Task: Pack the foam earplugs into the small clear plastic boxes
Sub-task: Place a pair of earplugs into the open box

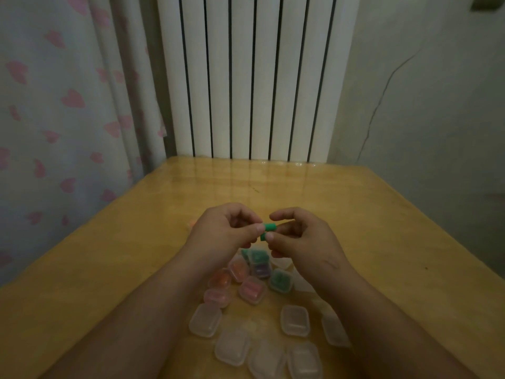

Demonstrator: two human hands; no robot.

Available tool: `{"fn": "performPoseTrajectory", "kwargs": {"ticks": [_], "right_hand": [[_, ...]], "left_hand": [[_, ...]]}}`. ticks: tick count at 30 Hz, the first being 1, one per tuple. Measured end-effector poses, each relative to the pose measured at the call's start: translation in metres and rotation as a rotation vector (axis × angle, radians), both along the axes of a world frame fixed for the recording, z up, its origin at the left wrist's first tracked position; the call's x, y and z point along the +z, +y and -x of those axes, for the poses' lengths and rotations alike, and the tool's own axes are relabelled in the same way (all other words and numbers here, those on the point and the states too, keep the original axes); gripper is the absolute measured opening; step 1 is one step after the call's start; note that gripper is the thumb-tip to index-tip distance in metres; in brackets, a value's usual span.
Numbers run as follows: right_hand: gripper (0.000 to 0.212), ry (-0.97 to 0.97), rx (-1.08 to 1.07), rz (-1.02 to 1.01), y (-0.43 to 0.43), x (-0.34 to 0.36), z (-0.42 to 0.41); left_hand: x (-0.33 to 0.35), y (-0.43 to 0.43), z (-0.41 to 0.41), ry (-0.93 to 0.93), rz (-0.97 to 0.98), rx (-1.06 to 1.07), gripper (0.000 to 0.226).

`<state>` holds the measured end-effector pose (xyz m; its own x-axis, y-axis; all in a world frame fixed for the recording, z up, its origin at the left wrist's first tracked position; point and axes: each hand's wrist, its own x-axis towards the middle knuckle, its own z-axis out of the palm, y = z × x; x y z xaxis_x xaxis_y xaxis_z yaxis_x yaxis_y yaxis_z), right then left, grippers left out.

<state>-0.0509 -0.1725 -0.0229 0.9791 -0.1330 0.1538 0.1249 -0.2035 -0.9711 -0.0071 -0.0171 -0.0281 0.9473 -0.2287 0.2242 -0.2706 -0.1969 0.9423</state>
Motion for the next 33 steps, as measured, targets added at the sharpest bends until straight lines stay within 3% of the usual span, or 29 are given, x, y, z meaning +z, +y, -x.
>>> {"fn": "performPoseTrajectory", "kwargs": {"ticks": [5, 10, 16, 19, 23, 28, 33], "right_hand": [[0.011, -0.010, 0.002, -0.102, -0.001, -0.001, -0.001], [0.011, -0.044, -0.114, 0.092, -0.010, -0.001, -0.005], [0.014, -0.054, -0.173, 0.173, -0.015, -0.004, -0.009], [0.014, -0.049, -0.188, 0.191, -0.015, -0.004, -0.010], [0.017, -0.059, -0.207, 0.216, -0.015, -0.005, -0.011], [0.013, -0.055, -0.210, 0.183, -0.014, -0.005, -0.012], [0.012, -0.069, -0.220, 0.168, -0.015, -0.005, -0.011]], "left_hand": [[0.002, 0.001, -0.002, 0.021, -0.001, -0.027, 0.009], [0.005, 0.007, -0.001, -0.059, -0.128, -0.046, 0.008], [-0.005, 0.000, 0.006, -0.297, -0.623, -0.299, 0.006], [-0.007, -0.008, 0.011, -0.448, -0.768, -0.441, 0.030], [-0.003, -0.017, 0.021, -0.560, -0.824, -0.549, 0.037], [-0.003, -0.020, 0.025, -0.566, -0.925, -0.568, 0.048], [-0.002, -0.019, 0.025, -0.495, -0.897, -0.551, 0.034]]}}
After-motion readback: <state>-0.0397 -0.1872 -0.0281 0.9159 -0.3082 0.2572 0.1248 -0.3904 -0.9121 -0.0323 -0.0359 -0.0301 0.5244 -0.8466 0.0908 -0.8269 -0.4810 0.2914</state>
